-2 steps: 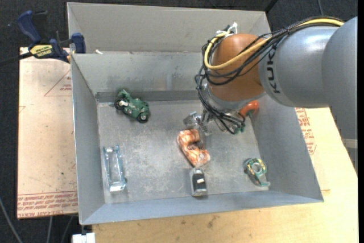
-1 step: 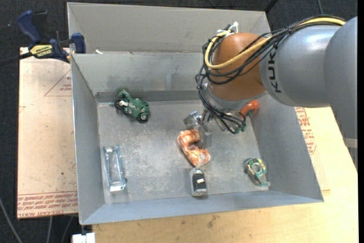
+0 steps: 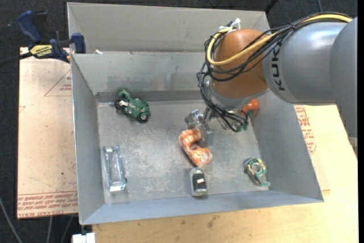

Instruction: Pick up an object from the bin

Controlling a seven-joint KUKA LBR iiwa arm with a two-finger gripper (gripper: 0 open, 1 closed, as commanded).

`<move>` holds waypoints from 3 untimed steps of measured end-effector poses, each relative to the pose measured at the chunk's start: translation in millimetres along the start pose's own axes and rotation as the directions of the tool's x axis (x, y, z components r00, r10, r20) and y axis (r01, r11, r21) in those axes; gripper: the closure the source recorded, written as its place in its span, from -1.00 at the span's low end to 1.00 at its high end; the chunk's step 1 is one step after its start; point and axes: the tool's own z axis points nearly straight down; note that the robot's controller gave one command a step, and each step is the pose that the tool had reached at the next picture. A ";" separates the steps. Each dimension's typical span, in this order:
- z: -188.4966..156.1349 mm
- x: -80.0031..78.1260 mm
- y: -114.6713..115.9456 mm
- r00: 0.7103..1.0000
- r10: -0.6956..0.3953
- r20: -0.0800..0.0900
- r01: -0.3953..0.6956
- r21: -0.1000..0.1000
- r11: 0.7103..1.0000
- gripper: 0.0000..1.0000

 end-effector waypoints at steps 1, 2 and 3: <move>-21.0 -0.6 0.1 1.000 0.000 0.002 0.000 0.001 1.000 1.00; -33.9 -2.3 -0.5 1.000 0.000 0.009 0.000 0.004 1.000 1.00; -42.2 -2.0 -0.2 1.000 0.001 0.008 -0.001 0.004 1.000 1.00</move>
Offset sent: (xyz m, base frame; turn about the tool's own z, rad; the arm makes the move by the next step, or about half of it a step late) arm 0.0001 0.0002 0.0544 0.0000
